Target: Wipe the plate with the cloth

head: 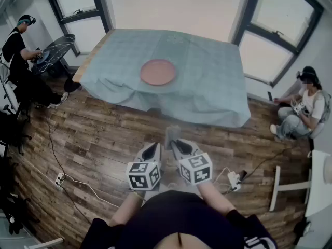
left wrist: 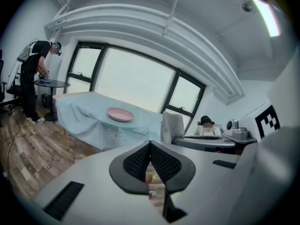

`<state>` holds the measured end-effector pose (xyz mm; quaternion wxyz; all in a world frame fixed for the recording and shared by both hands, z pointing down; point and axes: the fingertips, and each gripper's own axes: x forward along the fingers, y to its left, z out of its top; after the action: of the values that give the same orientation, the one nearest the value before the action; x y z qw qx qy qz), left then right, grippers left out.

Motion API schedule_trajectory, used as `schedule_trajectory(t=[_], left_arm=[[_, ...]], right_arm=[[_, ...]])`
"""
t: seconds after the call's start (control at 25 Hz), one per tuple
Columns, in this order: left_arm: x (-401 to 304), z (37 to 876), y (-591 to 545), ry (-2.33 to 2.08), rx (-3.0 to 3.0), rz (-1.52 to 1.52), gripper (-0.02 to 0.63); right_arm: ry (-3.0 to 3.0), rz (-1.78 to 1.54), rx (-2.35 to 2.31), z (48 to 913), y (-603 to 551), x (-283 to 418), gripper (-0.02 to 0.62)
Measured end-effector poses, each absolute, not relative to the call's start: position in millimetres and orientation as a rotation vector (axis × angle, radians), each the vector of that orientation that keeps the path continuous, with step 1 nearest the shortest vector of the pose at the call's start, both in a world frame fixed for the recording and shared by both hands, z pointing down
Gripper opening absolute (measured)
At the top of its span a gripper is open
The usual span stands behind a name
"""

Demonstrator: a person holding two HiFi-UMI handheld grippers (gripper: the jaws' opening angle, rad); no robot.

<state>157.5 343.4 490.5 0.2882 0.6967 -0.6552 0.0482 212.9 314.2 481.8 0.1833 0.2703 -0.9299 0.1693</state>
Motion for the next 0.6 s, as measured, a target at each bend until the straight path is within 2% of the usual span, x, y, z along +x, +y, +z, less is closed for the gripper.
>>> schedule_trajectory(t=[0.6], left_arm=[[162, 491, 360, -1.774, 1.795, 0.053, 0.014]], right_arm=[[-2.604, 0.44, 0.727, 484, 333, 220, 0.032]])
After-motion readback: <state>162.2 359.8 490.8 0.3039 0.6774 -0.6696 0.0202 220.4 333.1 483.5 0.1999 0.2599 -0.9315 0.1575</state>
